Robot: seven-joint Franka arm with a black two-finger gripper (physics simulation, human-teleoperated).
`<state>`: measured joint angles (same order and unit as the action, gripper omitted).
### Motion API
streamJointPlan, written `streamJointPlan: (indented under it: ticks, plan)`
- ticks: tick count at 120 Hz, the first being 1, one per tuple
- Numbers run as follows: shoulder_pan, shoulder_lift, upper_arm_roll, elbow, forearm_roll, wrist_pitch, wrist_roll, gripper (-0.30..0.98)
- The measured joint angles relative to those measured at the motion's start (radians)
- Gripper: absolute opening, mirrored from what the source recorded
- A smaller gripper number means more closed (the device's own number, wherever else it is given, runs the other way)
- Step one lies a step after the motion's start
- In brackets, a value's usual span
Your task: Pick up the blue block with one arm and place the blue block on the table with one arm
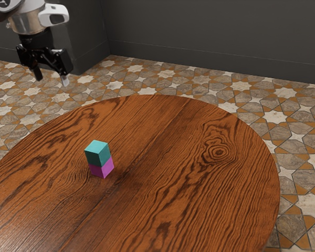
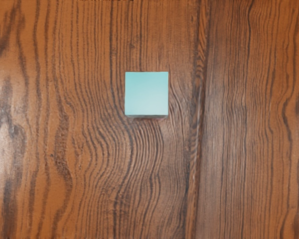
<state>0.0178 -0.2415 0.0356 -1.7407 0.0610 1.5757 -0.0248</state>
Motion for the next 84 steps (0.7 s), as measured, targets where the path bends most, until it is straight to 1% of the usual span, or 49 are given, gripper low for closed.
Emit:
streamJointPlan:
  ticks: [17, 25, 37, 50, 66, 84]
  plan:
    - [0.008, -0.011, 0.003, -0.011, 0.019, 0.021, -0.019, 0.69]
    - [0.046, 0.011, 0.014, -0.018, 0.025, 0.056, -0.026, 0.68]
    - [0.065, 0.034, 0.018, -0.104, 0.026, 0.116, -0.044, 0.69]
    - [0.071, 0.086, 0.018, -0.202, 0.029, 0.224, -0.071, 0.69]
    - [0.071, 0.165, 0.018, -0.239, 0.025, 0.348, -0.099, 0.69]
    - [0.07, 0.236, 0.021, -0.271, 0.0, 0.467, -0.121, 0.69]
